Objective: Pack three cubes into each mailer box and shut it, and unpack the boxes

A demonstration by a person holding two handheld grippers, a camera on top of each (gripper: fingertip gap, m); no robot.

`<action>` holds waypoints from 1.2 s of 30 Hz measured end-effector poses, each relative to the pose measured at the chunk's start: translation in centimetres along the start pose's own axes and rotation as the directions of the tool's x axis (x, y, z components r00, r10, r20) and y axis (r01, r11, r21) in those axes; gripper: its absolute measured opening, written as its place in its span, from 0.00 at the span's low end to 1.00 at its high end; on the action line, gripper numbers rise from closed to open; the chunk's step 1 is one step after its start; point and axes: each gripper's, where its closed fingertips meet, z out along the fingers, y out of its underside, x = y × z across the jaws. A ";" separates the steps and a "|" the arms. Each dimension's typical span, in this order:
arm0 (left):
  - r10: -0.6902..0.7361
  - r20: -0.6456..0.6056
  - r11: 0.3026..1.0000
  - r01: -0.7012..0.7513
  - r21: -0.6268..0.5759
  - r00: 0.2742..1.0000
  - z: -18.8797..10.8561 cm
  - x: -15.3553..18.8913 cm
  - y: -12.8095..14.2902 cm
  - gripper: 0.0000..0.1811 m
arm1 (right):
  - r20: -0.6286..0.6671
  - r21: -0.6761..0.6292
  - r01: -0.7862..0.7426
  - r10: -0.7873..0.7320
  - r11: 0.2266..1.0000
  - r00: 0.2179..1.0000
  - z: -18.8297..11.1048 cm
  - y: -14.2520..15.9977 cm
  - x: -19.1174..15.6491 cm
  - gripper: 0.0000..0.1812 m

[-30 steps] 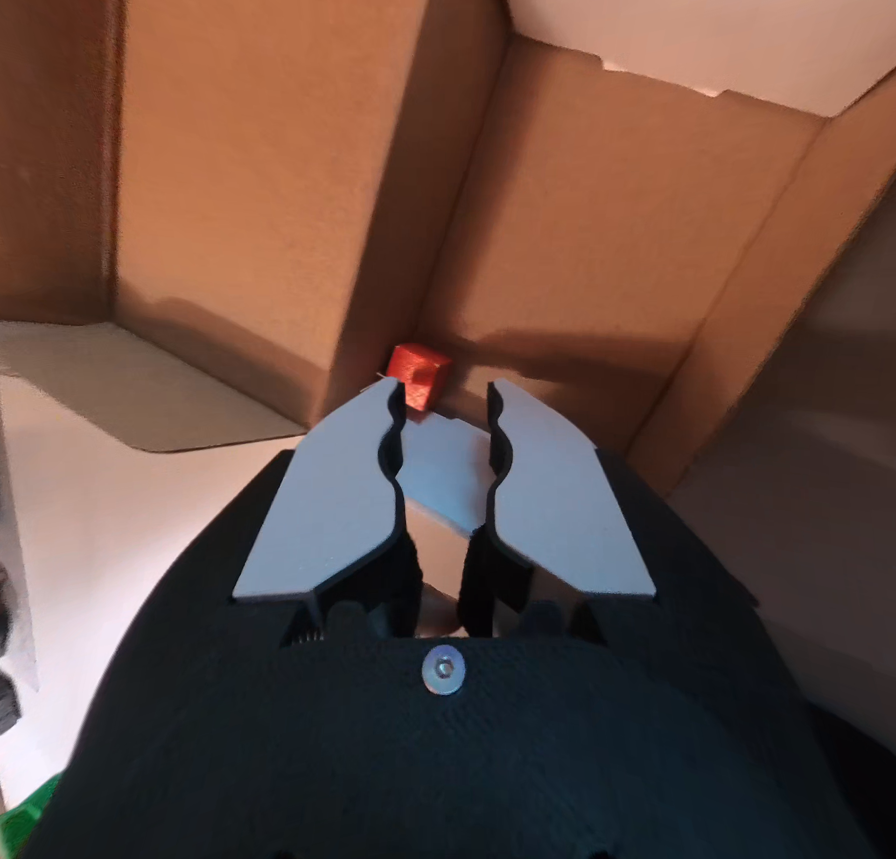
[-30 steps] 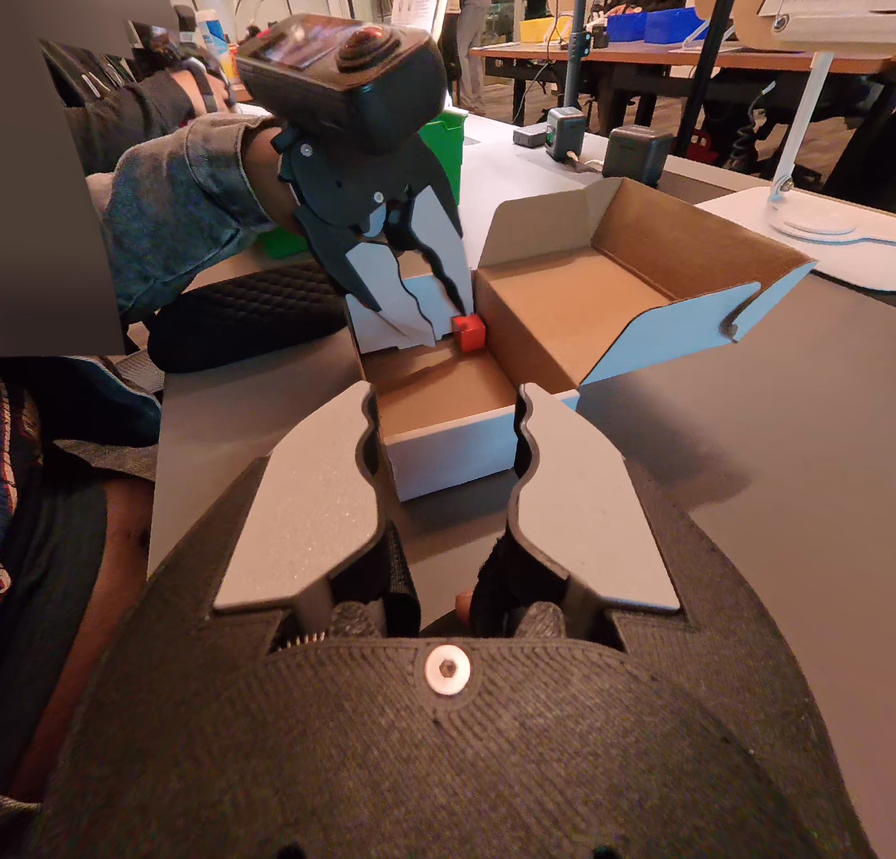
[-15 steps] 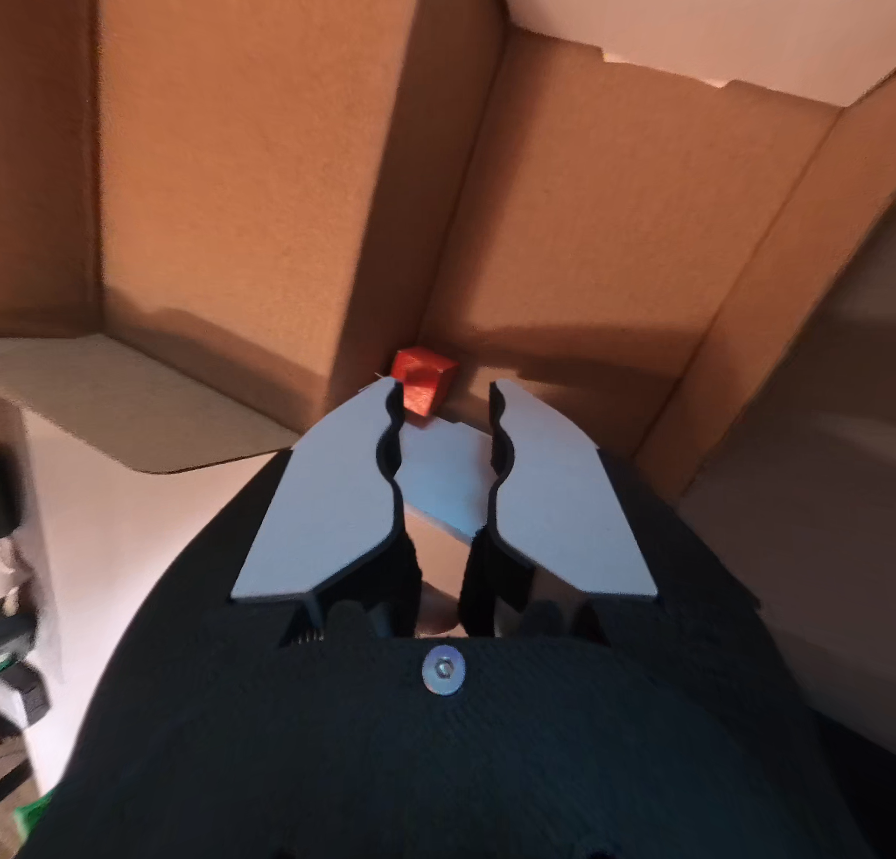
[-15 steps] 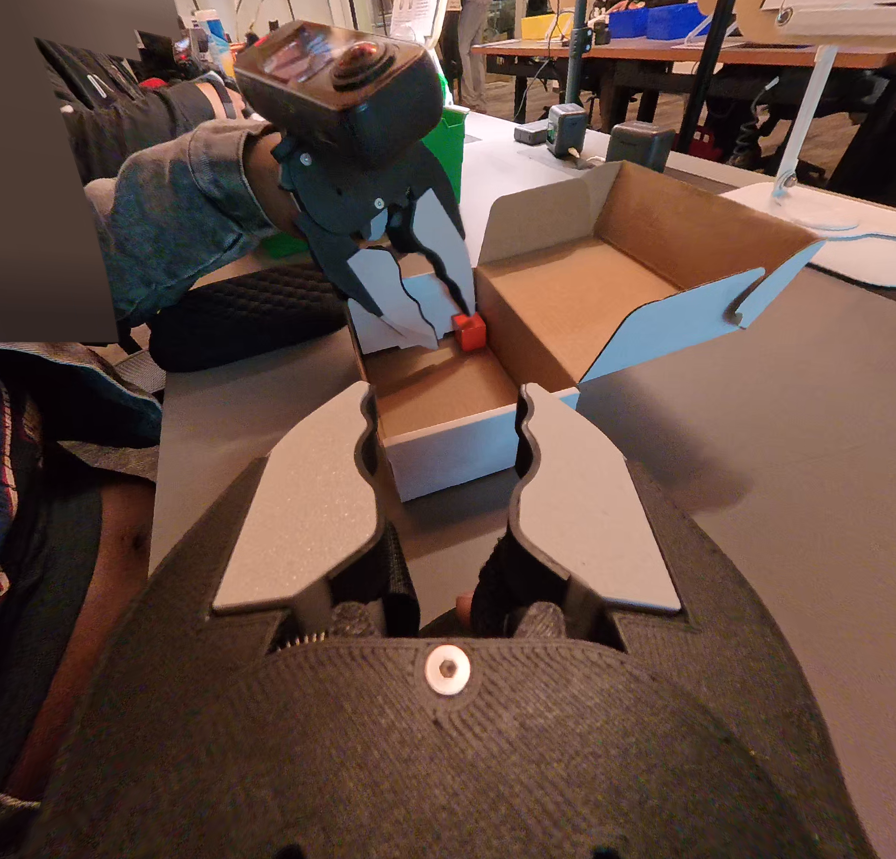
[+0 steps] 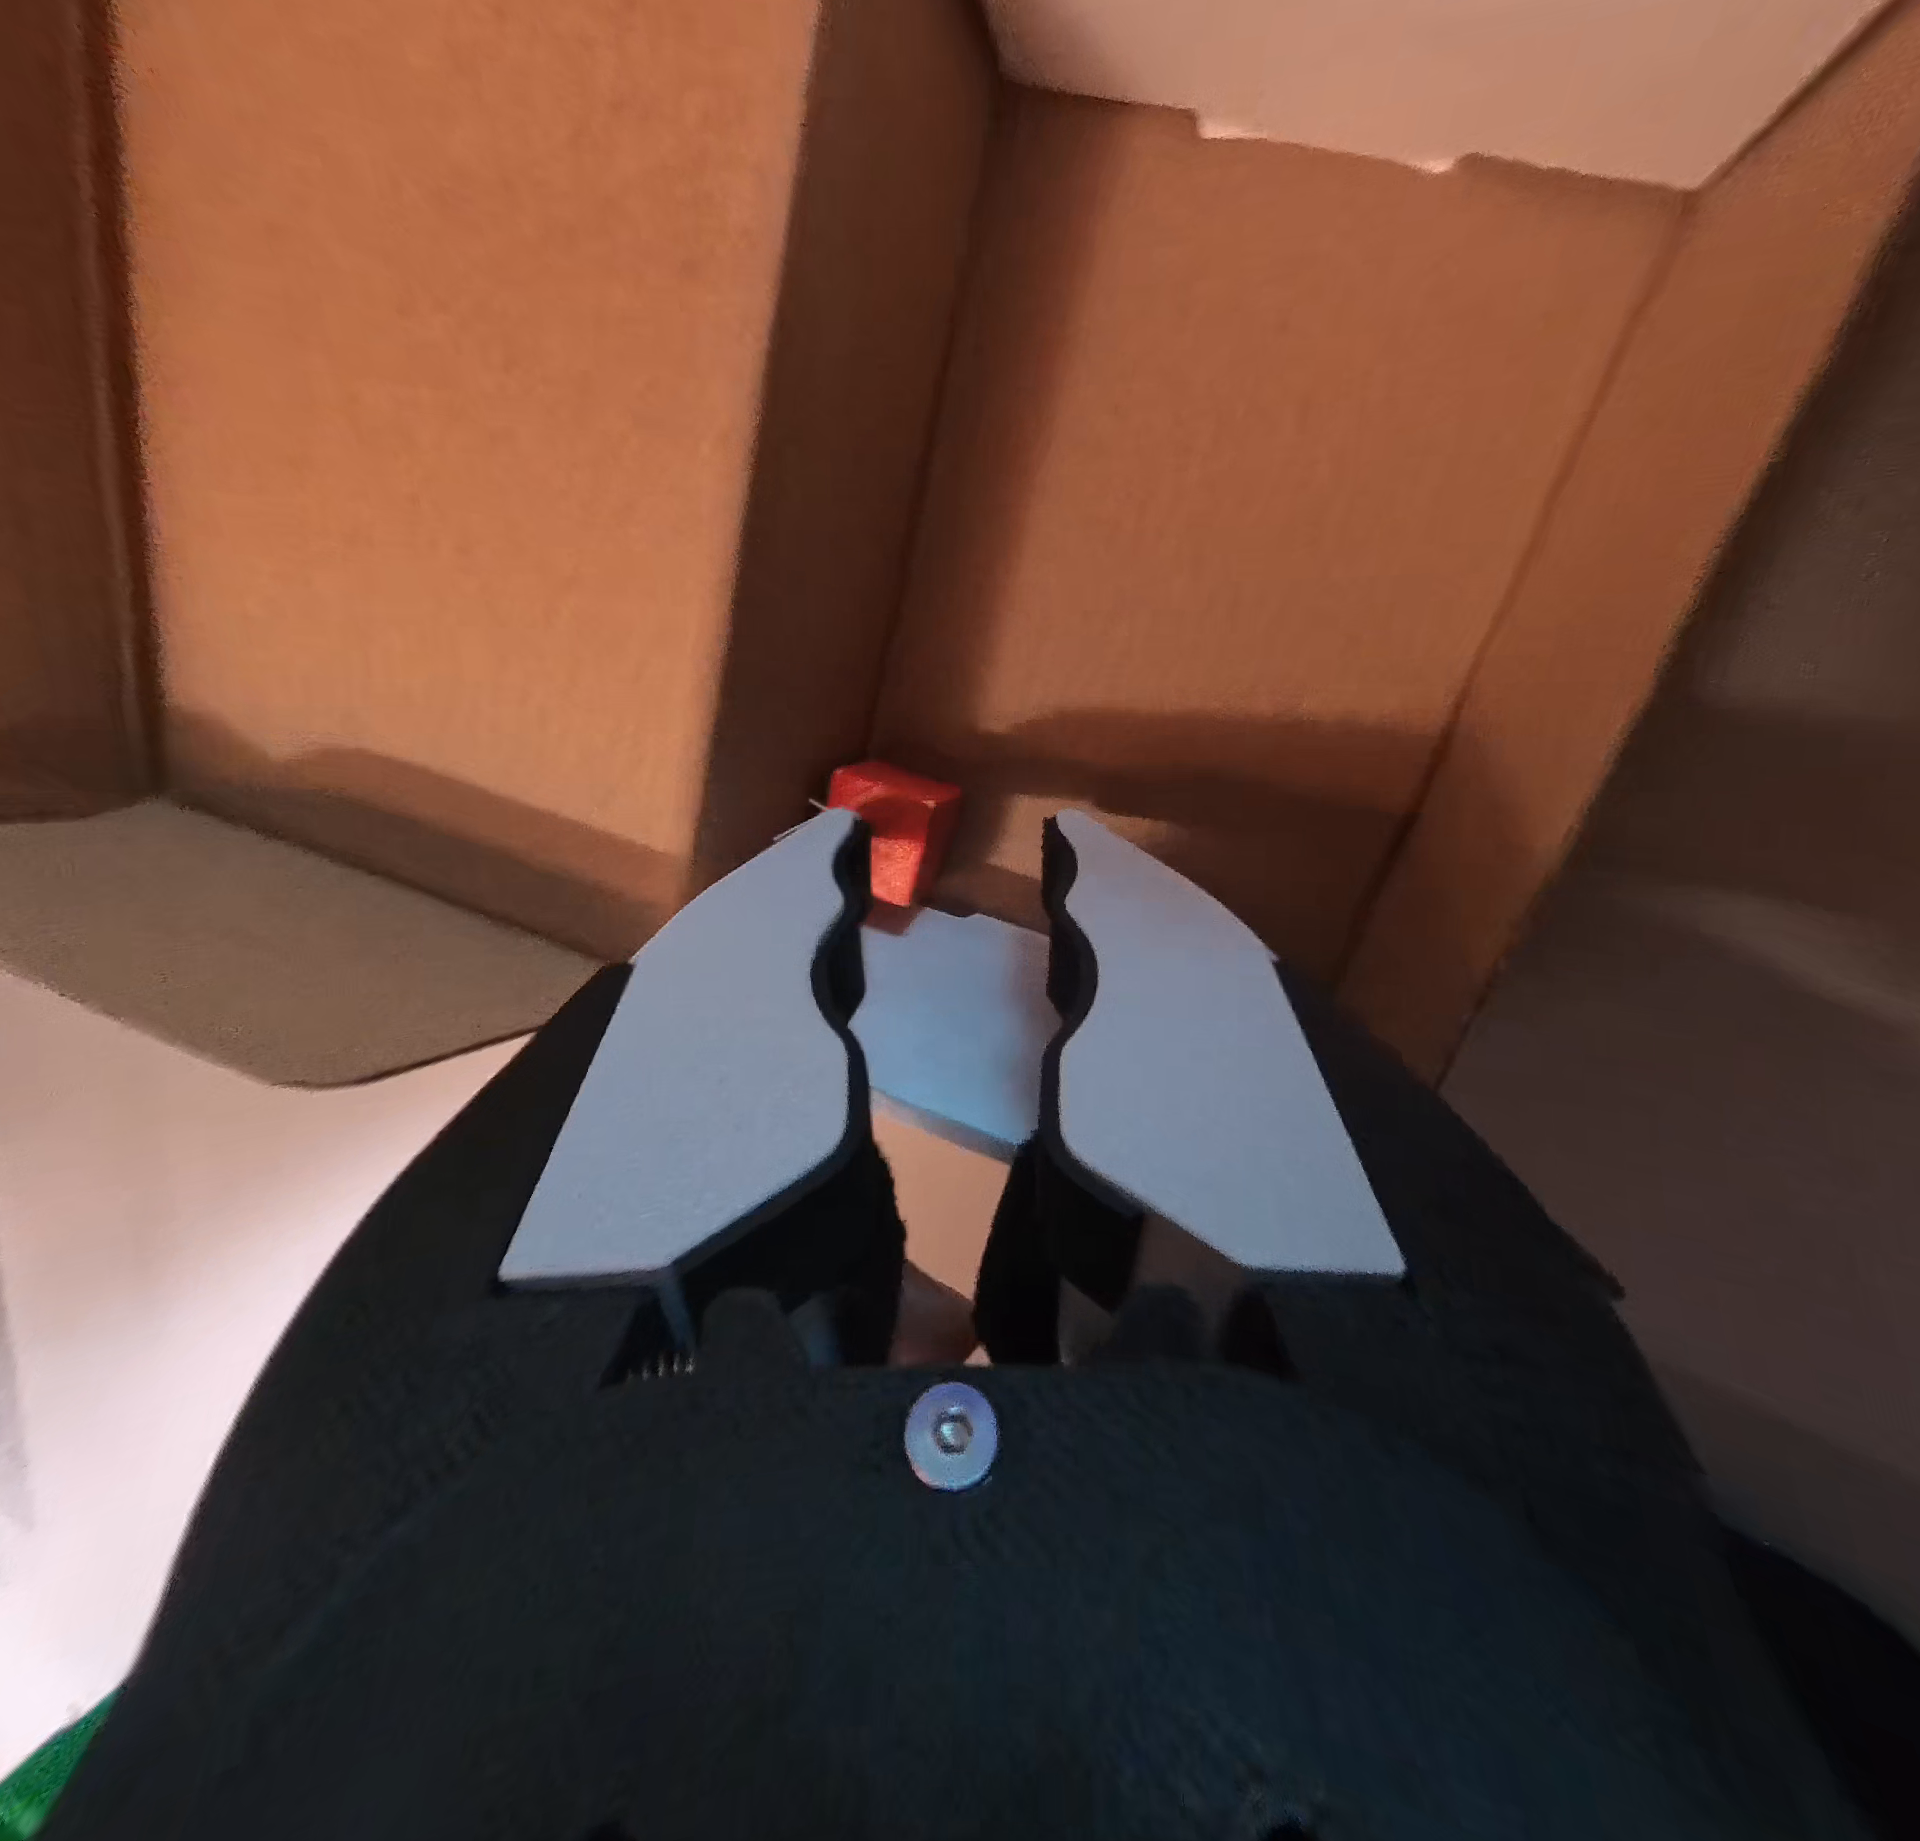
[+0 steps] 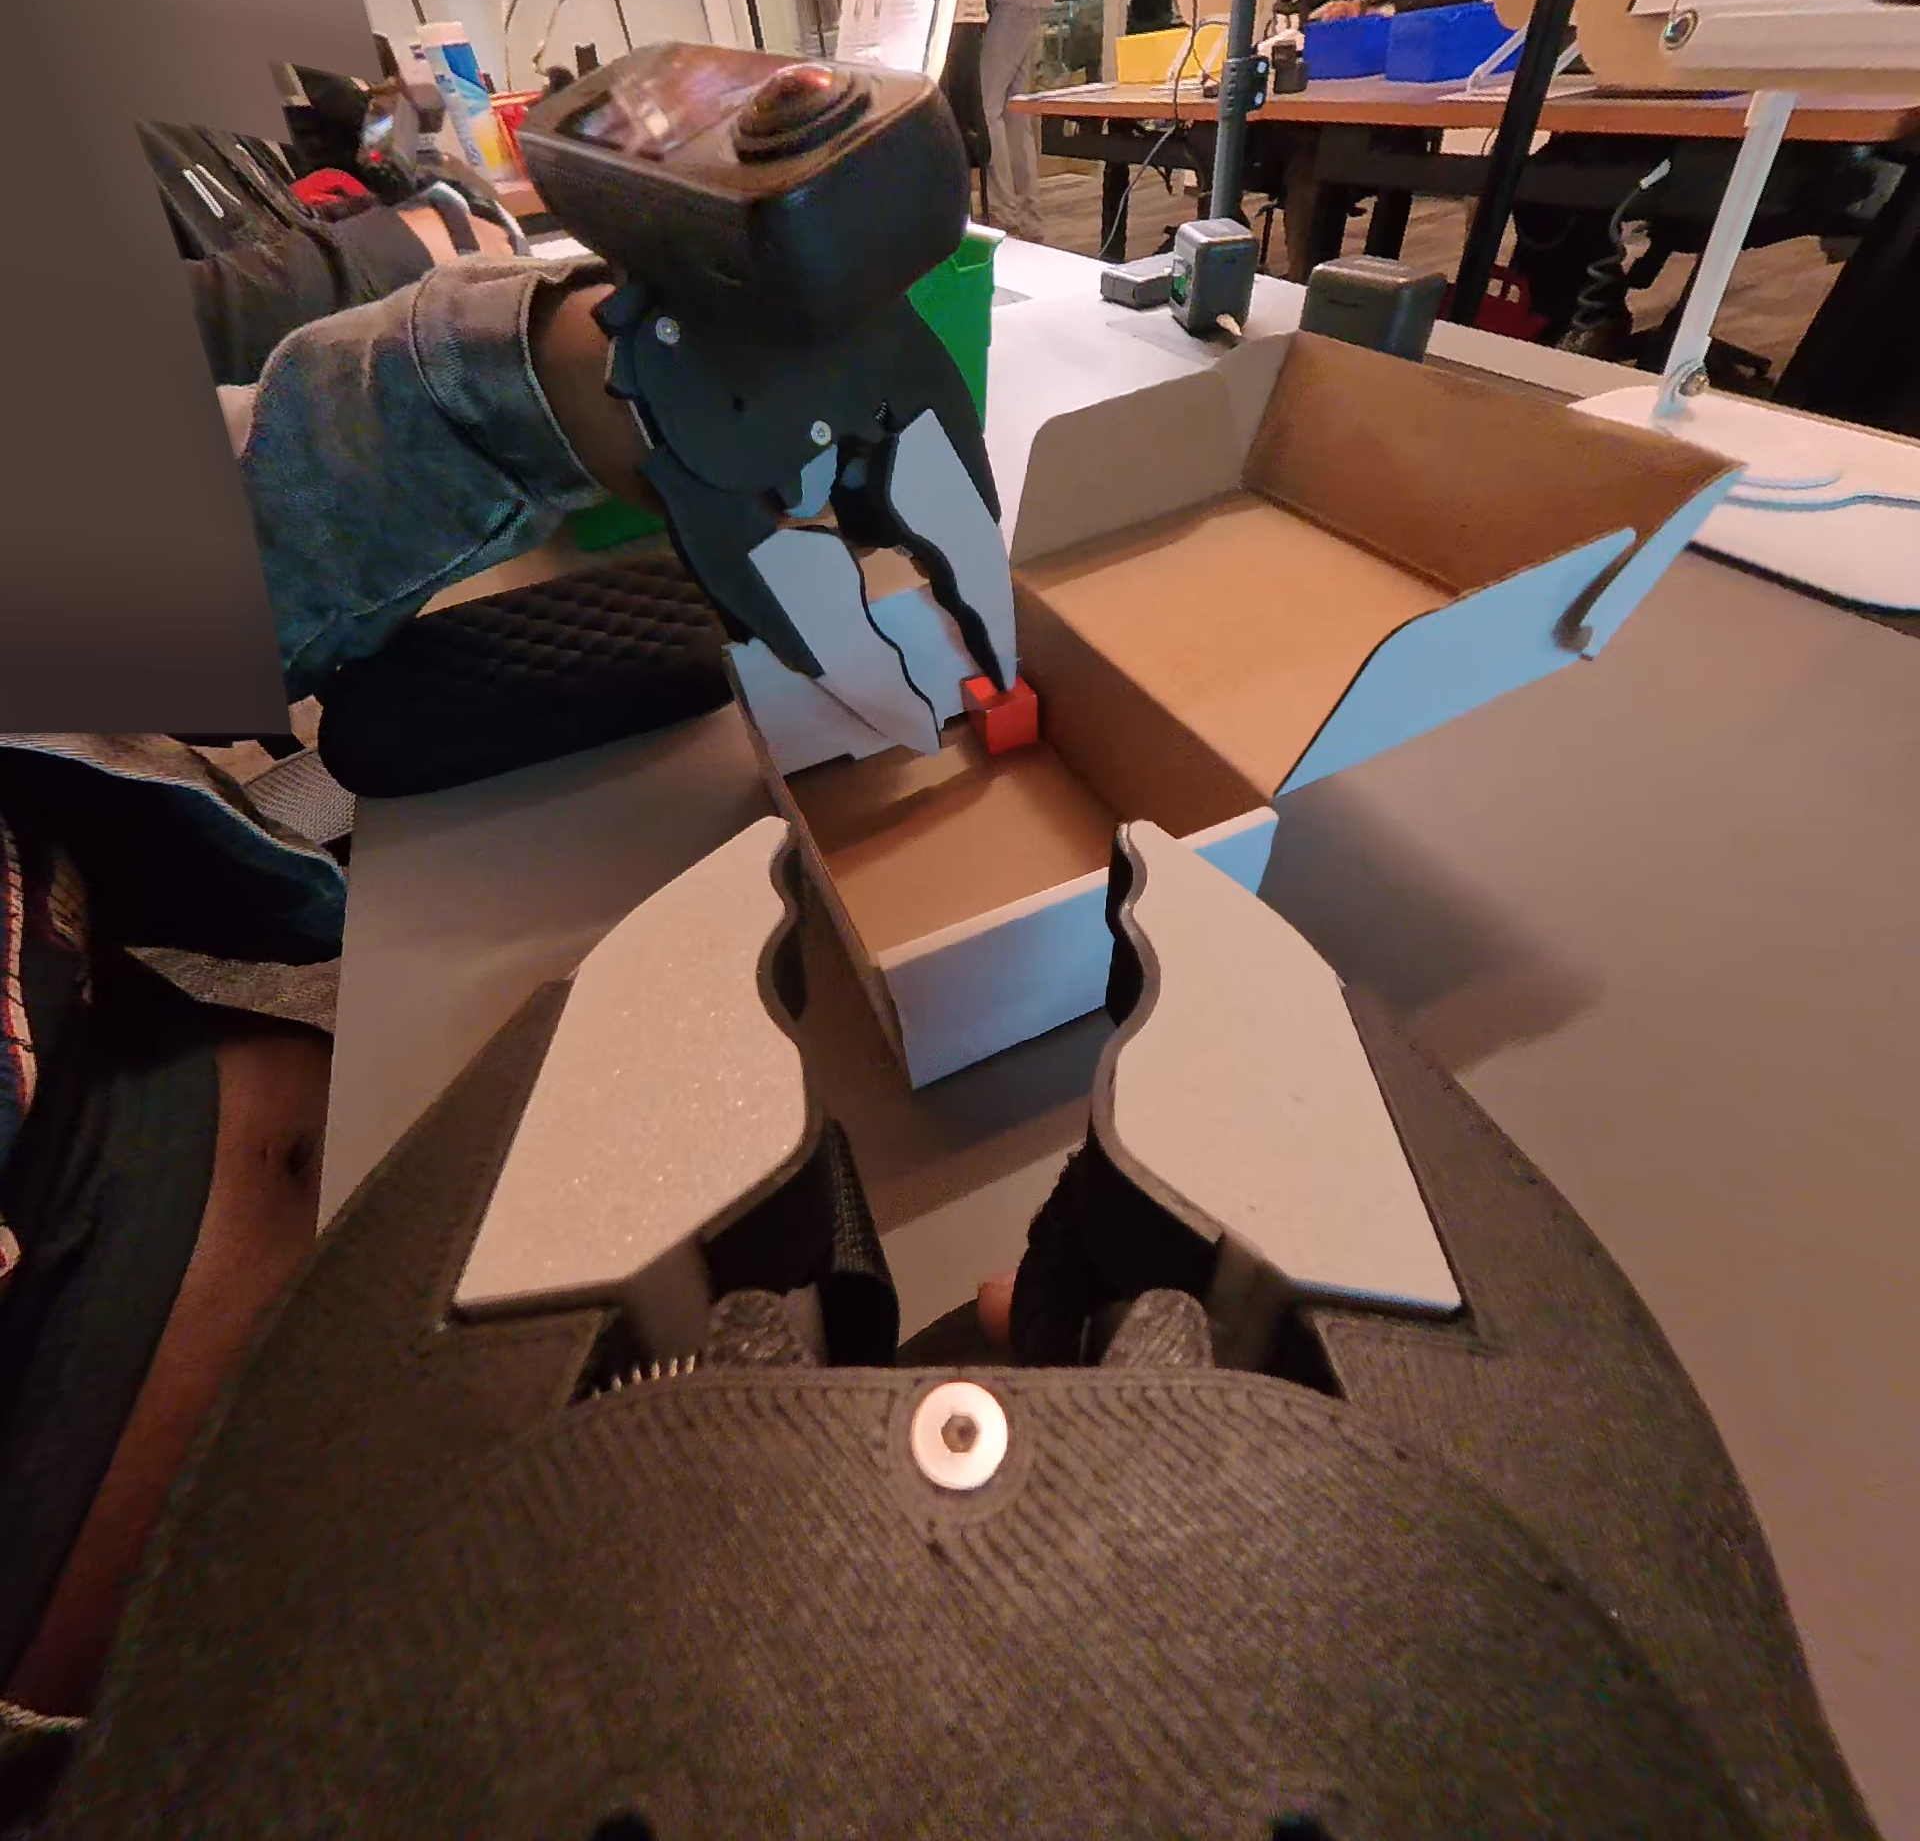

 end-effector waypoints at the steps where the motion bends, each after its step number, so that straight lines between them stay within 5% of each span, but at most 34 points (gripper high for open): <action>1: -0.001 0.045 1.000 0.002 -0.014 0.999 0.0 -0.6 0.2 0.19 | 0.001 -0.001 -0.001 0.001 1.000 1.000 0.0 0.0 0.0 0.31; 5: 0.074 0.153 0.994 -0.060 -0.090 0.985 0.1 -1.6 0.8 0.26 | 0.001 0.002 -0.001 0.001 1.000 1.000 0.0 0.0 0.0 0.31; 9: 0.067 0.120 0.988 -0.048 -0.150 0.991 0.6 -1.1 1.4 0.24 | 0.007 -0.006 -0.002 0.002 1.000 1.000 0.1 0.1 -0.1 0.31; 15: -0.002 0.045 0.993 0.007 -0.120 0.999 0.9 -0.6 1.4 0.18 | 0.020 -0.027 0.003 -0.002 1.000 1.000 0.3 0.4 -0.3 0.31; 23: 0.057 0.090 0.993 -0.047 -0.113 0.994 0.4 -1.1 0.9 0.26 | 0.025 -0.034 0.002 -0.001 0.999 1.000 0.4 0.5 -0.3 0.31; 36: 0.187 0.041 0.976 -0.181 -0.124 0.982 1.1 -1.0 -0.3 0.23 | 0.035 -0.034 0.008 -0.007 0.999 0.999 0.4 0.5 -0.5 0.30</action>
